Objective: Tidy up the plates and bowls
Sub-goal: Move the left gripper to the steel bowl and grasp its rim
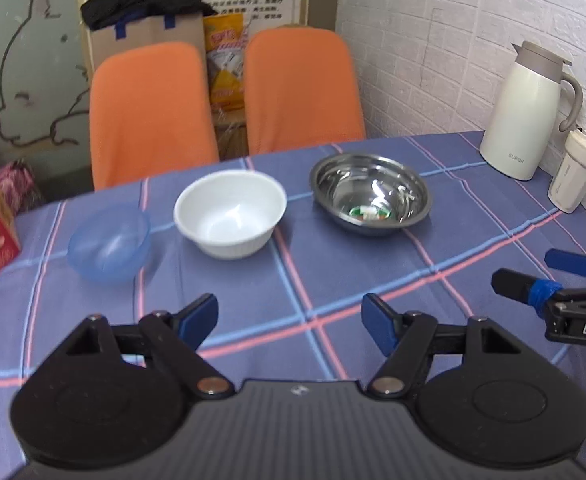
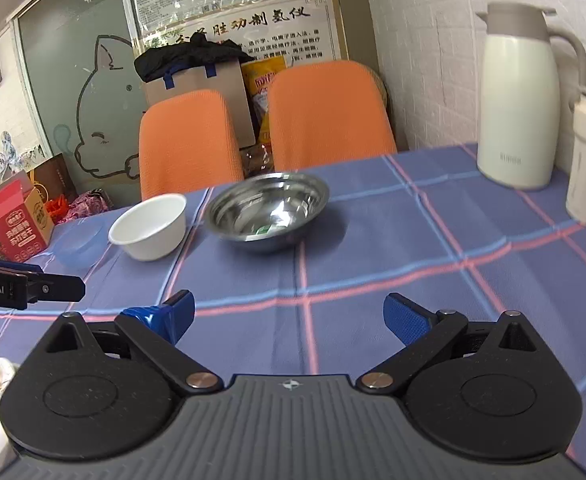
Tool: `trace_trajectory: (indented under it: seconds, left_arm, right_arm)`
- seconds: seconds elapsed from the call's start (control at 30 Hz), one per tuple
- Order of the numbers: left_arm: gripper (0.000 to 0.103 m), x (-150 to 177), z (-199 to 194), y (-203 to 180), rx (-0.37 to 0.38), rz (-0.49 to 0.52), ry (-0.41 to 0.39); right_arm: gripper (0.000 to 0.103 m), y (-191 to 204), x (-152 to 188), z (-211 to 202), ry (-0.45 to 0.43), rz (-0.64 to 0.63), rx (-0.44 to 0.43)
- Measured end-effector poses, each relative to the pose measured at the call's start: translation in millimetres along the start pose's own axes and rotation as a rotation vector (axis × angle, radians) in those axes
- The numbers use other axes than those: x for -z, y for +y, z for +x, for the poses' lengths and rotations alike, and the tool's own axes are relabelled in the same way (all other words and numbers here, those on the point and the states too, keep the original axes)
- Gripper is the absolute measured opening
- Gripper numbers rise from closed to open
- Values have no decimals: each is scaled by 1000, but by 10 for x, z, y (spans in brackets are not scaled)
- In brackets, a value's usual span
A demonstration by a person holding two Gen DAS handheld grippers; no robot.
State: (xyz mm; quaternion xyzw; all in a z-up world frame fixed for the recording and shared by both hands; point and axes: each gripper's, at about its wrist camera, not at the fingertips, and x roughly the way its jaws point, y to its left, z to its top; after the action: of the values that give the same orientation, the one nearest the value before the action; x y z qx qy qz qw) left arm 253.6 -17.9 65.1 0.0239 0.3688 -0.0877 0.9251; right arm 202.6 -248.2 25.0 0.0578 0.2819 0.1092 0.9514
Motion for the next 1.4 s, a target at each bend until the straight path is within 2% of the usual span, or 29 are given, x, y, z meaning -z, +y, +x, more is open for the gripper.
trace_trajectory:
  seconds: [0.2, 0.37, 0.43, 0.53, 0.67, 0.8, 0.9, 1.07, 1.1, 1.13, 1.17, 1.2, 1.27, 1.4]
  left_arm:
    - [71, -270, 281, -245, 1, 84, -17]
    - [71, -743, 585, -266, 99, 82, -62]
    - [71, -964, 788, -235, 132, 63, -48]
    - [71, -1174, 1171, -174, 161, 35, 17]
    - [71, -1307, 1652, -167, 137, 44, 89]
    - [70, -1333, 2003, -189, 115, 52, 149]
    - [70, -1307, 2136, -182, 91, 63, 165]
    - [69, -1258, 2213, -164, 105, 68, 178]
    - [68, -1253, 2226, -156, 107, 64, 184]
    - [53, -1244, 2244, -146, 115, 58, 196]
    - [48, -1233, 2268, -135, 125, 53, 214]
    - [46, -1218, 2291, -122, 133, 49, 232]
    - [32, -1183, 2297, -120, 127, 67, 242]
    - [32, -1164, 2252, -127, 134, 66, 243]
  right_arm:
    - [89, -173, -304, 320, 46, -5, -72]
    - [89, -277, -412, 561, 42, -9, -71]
    - [89, -322, -439, 697, 67, -4, -76]
    - [89, -414, -508, 871, 91, 48, -95]
    - [89, -422, -649, 1076, 88, 57, -106]
    - [89, -346, -709, 1313, 122, 27, -108]
    - [89, -337, -694, 1456, 153, 19, -111]
    - [88, -276, -639, 1624, 200, 6, -130]
    - [87, -259, -629, 1647, 207, 3, -137]
    - [87, -245, -624, 1678, 218, -1, -146]
    - [86, -223, -614, 1696, 227, -3, -152]
    - [87, -202, -597, 1702, 229, -9, -159]
    - [85, -148, -562, 1673, 213, -41, -164]
    - [86, -73, -545, 1629, 207, -50, -186]
